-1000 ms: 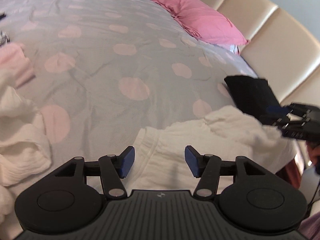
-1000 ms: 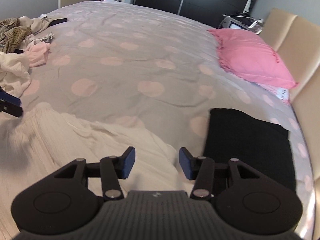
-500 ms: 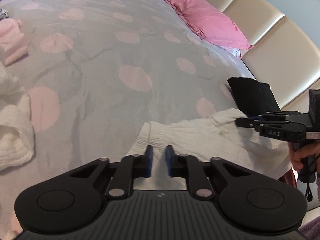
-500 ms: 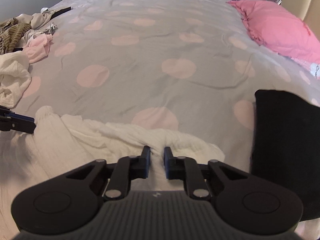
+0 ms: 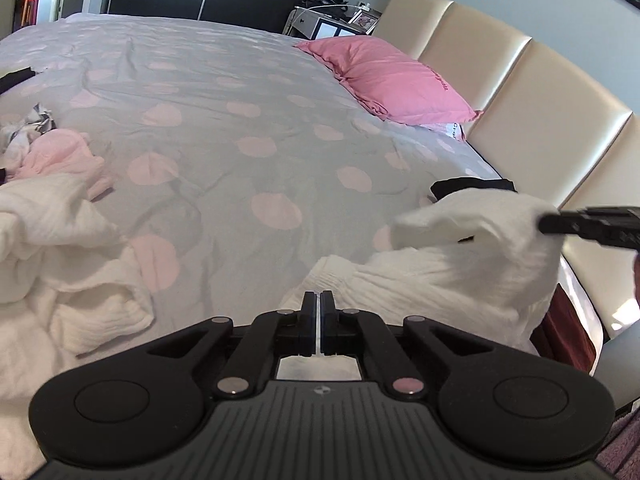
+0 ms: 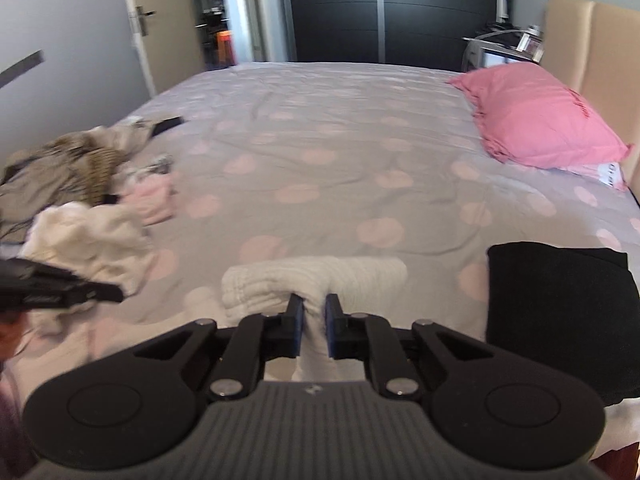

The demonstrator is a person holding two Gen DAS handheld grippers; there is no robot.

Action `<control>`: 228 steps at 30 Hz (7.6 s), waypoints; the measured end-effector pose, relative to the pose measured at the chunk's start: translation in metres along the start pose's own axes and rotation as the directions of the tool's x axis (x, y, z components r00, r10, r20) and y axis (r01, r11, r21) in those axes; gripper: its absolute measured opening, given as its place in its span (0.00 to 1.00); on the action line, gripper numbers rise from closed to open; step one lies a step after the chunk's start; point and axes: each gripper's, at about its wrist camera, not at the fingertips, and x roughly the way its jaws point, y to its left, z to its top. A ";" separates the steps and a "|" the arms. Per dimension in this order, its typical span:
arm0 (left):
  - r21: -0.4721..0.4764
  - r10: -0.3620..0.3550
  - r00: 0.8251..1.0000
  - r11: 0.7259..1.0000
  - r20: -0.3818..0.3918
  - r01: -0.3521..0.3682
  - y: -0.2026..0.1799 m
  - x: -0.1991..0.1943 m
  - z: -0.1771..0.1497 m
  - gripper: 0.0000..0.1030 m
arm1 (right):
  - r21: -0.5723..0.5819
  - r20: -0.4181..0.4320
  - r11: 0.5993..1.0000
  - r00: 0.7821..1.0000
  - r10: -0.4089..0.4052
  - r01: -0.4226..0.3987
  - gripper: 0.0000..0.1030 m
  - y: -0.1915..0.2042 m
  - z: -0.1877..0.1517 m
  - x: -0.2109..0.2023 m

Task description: Fold clothes

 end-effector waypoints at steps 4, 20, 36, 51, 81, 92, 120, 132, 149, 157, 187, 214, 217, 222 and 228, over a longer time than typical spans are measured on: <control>0.032 -0.002 1.000 0.999 -0.007 0.002 0.000 -0.012 -0.006 0.00 | -0.045 -0.034 0.995 0.996 0.087 -0.089 0.13 0.022 -0.018 -0.037; 0.216 -0.052 0.986 0.973 -0.157 0.085 -0.060 0.020 -0.046 0.48 | -0.227 -0.500 0.940 0.859 0.112 -0.255 0.14 0.069 -0.153 0.003; 0.138 0.038 0.975 0.990 -0.219 -0.008 -0.034 0.059 -0.042 0.48 | -0.370 -0.446 0.909 0.895 0.010 -0.194 0.43 0.082 -0.124 -0.015; 0.136 -0.004 0.971 0.990 -0.240 0.038 -0.025 0.073 -0.041 0.47 | -0.520 -0.476 0.803 0.879 0.011 -0.292 0.52 0.118 -0.102 -0.025; 0.208 0.012 0.989 0.978 -0.147 0.019 -0.032 0.041 -0.037 0.13 | -0.238 -0.478 0.946 0.874 0.084 -0.221 0.14 0.131 -0.062 0.082; 0.131 0.049 0.998 0.990 0.045 -0.054 -0.016 -0.017 -0.015 0.04 | -0.110 -0.216 0.993 0.975 -0.059 0.036 0.11 0.064 -0.030 -0.003; -0.191 0.310 0.826 0.950 0.471 -0.248 0.075 -0.213 0.047 0.02 | 0.386 0.155 0.684 0.687 -0.710 0.620 0.07 -0.101 -0.032 -0.237; -0.220 0.433 0.832 0.900 0.346 -0.377 0.114 -0.187 0.044 0.01 | 0.555 -0.078 0.522 0.665 -0.743 0.648 0.07 -0.198 -0.078 -0.173; -0.134 0.476 0.861 0.879 0.179 -0.458 0.125 -0.128 0.020 0.01 | 0.267 -0.601 0.458 0.518 -0.609 0.848 0.36 -0.247 -0.229 -0.093; -0.143 0.465 0.865 0.884 0.189 -0.445 0.126 -0.129 0.022 0.01 | 0.511 -0.369 0.561 0.755 -0.542 0.652 0.38 -0.235 -0.196 -0.119; -0.197 0.460 0.867 0.883 0.192 -0.426 0.132 -0.143 0.020 0.01 | 0.677 0.085 0.626 0.804 -0.588 0.387 0.12 -0.190 -0.101 -0.149; -0.168 0.455 0.881 0.886 0.129 -0.433 0.129 -0.129 0.009 0.02 | 0.572 -0.399 0.461 0.721 -0.566 0.679 0.36 -0.232 -0.204 -0.123; -0.170 0.457 0.880 0.884 0.128 -0.435 0.129 -0.129 0.009 0.02 | 0.572 -0.356 0.503 0.748 -0.560 0.648 0.36 -0.230 -0.187 -0.105; -0.163 0.467 0.876 0.880 0.120 -0.446 0.129 -0.127 0.009 0.02 | 0.582 -0.311 0.522 0.764 -0.566 0.624 0.36 -0.240 -0.165 -0.070; -0.172 0.482 0.870 0.870 0.104 -0.462 0.134 -0.122 0.011 0.02 | 0.632 -0.318 0.488 0.776 -0.544 0.602 0.36 -0.268 -0.154 -0.026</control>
